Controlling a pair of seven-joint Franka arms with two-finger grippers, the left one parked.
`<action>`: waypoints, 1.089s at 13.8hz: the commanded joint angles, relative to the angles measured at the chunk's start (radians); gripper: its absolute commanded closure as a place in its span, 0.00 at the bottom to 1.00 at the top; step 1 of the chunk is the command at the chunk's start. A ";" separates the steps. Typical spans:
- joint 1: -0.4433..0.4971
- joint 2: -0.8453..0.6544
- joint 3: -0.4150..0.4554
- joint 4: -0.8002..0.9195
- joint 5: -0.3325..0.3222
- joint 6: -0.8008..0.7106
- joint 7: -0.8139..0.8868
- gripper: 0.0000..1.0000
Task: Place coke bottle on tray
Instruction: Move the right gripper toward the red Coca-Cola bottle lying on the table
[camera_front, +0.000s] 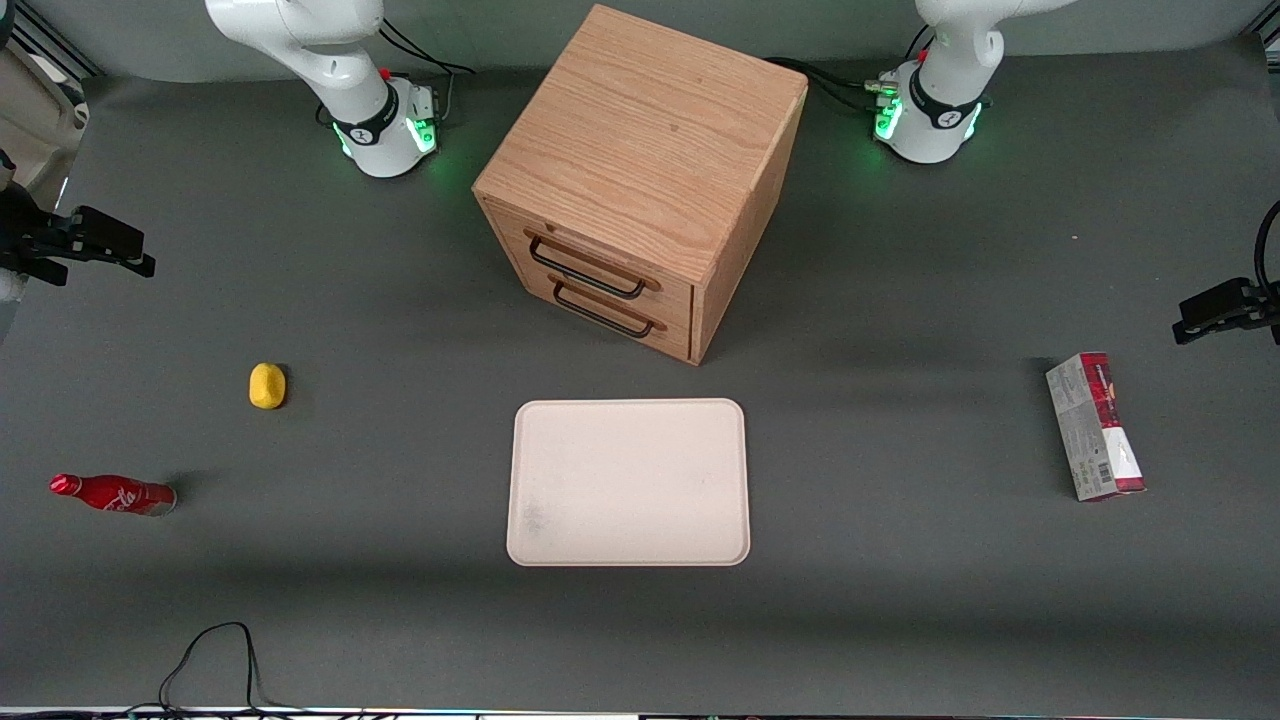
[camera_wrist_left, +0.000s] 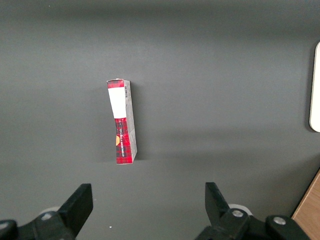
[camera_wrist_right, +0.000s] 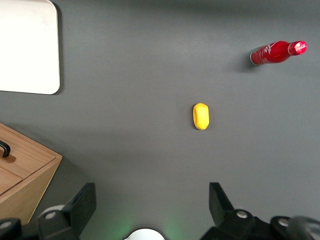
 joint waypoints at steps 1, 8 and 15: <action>0.012 -0.011 -0.010 0.003 0.011 -0.010 0.025 0.00; 0.009 -0.009 -0.013 0.004 0.013 -0.010 0.024 0.00; 0.004 0.008 -0.033 0.021 0.005 -0.001 0.024 0.00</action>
